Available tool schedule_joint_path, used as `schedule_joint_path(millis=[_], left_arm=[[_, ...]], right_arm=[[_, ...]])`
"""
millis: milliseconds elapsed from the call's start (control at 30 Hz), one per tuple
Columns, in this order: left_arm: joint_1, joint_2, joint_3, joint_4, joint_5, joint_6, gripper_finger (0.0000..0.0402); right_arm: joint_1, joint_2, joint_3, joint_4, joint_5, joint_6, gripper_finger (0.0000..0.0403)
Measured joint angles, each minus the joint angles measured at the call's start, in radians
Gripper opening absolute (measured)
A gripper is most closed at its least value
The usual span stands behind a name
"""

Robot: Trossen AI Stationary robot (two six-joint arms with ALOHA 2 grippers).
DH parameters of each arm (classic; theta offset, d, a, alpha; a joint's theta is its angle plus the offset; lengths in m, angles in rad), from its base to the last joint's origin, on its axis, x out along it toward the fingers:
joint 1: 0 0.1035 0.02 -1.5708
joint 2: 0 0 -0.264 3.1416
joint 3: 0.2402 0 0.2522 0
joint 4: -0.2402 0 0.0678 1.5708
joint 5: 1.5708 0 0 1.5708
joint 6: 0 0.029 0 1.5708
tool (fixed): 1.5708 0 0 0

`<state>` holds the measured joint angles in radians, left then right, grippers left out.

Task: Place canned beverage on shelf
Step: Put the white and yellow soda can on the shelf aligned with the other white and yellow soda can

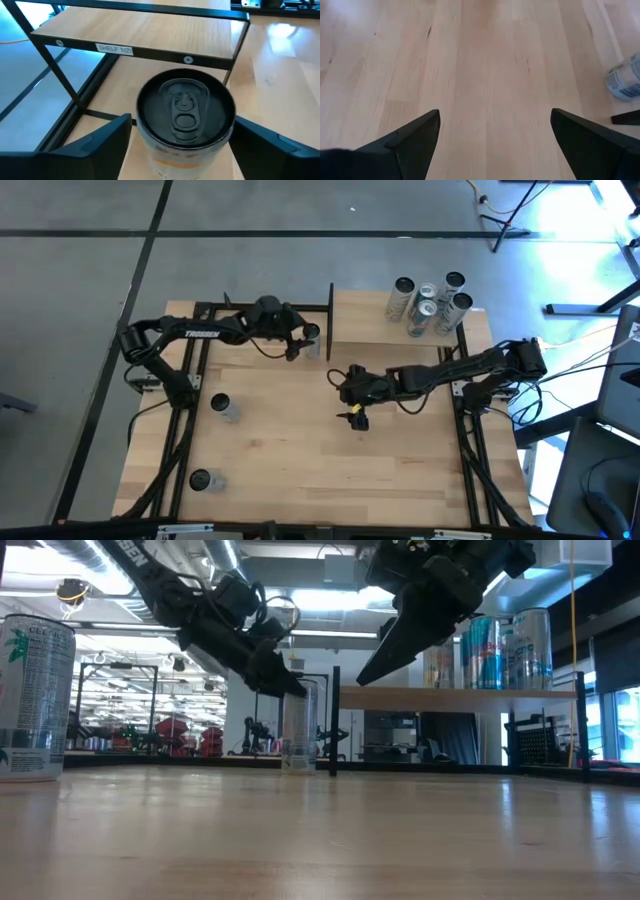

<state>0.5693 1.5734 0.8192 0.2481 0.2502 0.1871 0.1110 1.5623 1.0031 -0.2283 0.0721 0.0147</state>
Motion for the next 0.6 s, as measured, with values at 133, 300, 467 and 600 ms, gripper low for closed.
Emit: schedule_joint_path(millis=[133,300,467,600], left_arm=[[-0.011,0.000,0.000,-0.004,-0.004,-0.003,0.0252],[-0.092,-0.036,0.001,-0.087,-0.071,-0.048,0.0184],[-0.271,-0.129,-0.003,-0.215,-0.227,-0.135,0.0184],[-0.454,-0.185,-0.003,-0.228,-0.335,-0.237,0.0184]], right_arm=[[0.000,0.000,0.000,0.000,0.000,0.000,0.0365],[0.000,0.000,0.000,-0.001,0.009,-0.045,0.0365],[0.018,0.000,0.000,-0.019,0.003,-0.045,0.0365],[0.074,0.000,0.000,-0.021,0.016,-0.041,0.0365]])
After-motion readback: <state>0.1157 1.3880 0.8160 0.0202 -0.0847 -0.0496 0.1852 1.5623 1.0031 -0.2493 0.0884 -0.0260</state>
